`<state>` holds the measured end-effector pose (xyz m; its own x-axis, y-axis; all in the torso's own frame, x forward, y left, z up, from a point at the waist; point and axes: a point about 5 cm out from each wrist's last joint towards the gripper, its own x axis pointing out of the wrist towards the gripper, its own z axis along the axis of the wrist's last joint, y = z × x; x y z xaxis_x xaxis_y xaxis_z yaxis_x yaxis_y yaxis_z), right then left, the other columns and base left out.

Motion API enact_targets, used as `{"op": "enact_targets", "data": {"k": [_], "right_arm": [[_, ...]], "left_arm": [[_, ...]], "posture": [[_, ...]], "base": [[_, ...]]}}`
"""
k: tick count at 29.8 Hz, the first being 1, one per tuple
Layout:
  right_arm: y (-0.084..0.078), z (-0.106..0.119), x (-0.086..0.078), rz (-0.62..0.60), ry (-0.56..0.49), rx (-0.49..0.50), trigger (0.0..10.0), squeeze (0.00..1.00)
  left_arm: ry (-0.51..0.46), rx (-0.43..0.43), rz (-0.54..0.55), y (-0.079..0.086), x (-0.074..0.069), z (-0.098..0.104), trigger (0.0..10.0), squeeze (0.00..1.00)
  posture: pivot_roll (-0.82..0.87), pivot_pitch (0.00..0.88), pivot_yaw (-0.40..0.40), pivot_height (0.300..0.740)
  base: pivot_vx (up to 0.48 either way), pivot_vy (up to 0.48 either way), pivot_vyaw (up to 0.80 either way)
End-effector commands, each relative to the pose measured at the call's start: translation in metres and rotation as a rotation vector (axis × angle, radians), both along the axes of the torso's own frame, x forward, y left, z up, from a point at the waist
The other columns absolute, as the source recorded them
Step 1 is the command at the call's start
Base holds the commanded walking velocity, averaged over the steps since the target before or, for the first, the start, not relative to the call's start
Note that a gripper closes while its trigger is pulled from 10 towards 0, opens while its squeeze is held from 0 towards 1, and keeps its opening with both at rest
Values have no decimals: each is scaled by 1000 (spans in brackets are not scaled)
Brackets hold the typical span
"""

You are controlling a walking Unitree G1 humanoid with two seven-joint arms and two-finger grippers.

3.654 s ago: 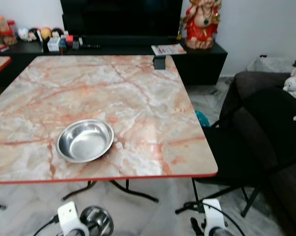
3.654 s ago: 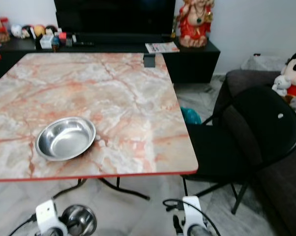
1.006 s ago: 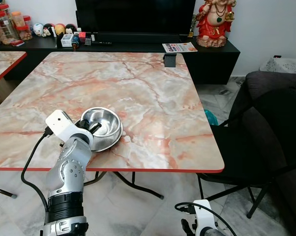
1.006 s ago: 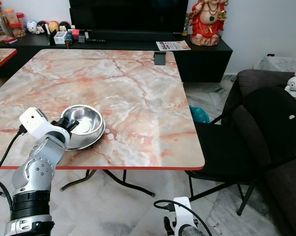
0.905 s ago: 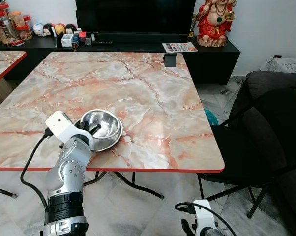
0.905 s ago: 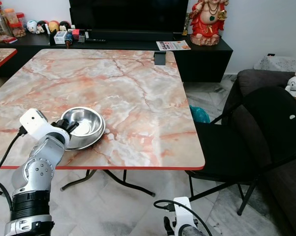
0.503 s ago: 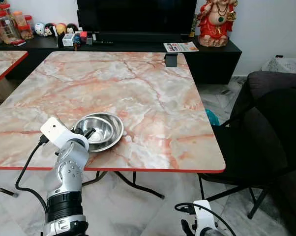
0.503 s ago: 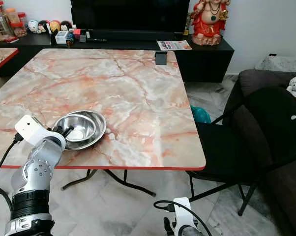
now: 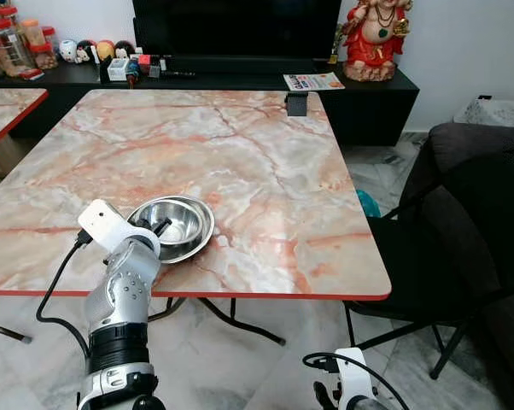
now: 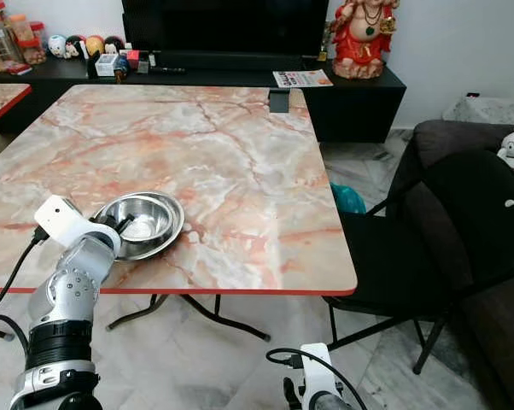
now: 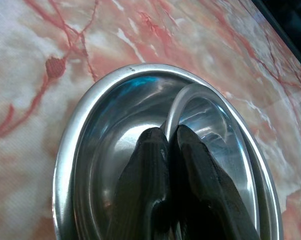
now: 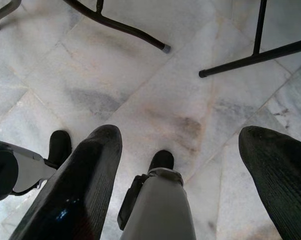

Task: Setting the table

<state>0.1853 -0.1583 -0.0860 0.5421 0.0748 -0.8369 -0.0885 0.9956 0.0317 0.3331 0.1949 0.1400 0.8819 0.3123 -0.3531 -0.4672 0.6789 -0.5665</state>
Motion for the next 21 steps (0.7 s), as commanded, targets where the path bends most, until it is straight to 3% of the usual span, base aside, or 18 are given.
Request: {"op": "enact_targets", "data": {"k": [1, 3, 4, 5, 6, 7, 11, 13, 14, 15, 20, 21], "right_arm": [[-1, 0, 1, -13, -6, 2, 10000, 0], [-1, 0, 0, -12, -5, 1, 10000, 0], [-1, 0, 0, -13, -5, 1, 10000, 0], [-1, 0, 0, -13, -5, 1, 10000, 0], [-1, 0, 0, -12, -4, 1, 10000, 0], [-2, 0, 0, -12, -4, 1, 10000, 0], [-1, 0, 1, -11, -6, 2, 10000, 0], [-1, 1, 1, -11, -6, 2, 10000, 0], [-1, 1, 1, -11, -6, 2, 10000, 0], [-1, 1, 1, -11, -6, 3, 10000, 0], [-1, 1, 1, -11, -5, 6, 10000, 0], [-1, 1, 1, -11, -5, 6, 10000, 0]], "left_arm": [[-7, 0, 8, -3, 4, 5, 10000, 0], [-5, -2, 9, -3, 4, 4, 10000, 0], [1, -2, 14, -2, 4, 3, 10000, 298], [1, -2, 14, -2, 4, 3, 10000, 298], [2, 1, 11, -2, 4, 3, 10000, 941], [10, 8, 13, -2, 3, 2, 10000, 1000], [16, 11, 15, -1, 3, 1, 10000, 1000], [18, 21, 4, -1, 3, 1, 10000, 761], [18, 21, 4, -1, 3, 1, 10000, 761], [20, 27, 3, -1, 3, 1, 10000, 0], [26, 48, 17, 1, 2, 2, 10000, 0], [34, 85, 13, 3, 1, 3, 10000, 0]], "posture": [[38, 0, -5, 709], [38, 0, -5, 709], [38, 0, -5, 709], [38, 0, -5, 709], [38, 0, -5, 709], [38, 0, -5, 709], [37, 0, -6, 709], [38, 0, -6, 709], [38, 0, -6, 709], [37, 0, -6, 709], [38, 0, -8, 709], [35, 0, -7, 709]], "base": [[0, 0, 0], [0, 0, 0], [0, 0, 0], [0, 0, 0], [0, 0, 0], [0, 0, 0], [0, 0, 0], [0, 0, 0], [0, 0, 0], [0, 0, 0], [0, 0, 0], [0, 0, 0]]}}
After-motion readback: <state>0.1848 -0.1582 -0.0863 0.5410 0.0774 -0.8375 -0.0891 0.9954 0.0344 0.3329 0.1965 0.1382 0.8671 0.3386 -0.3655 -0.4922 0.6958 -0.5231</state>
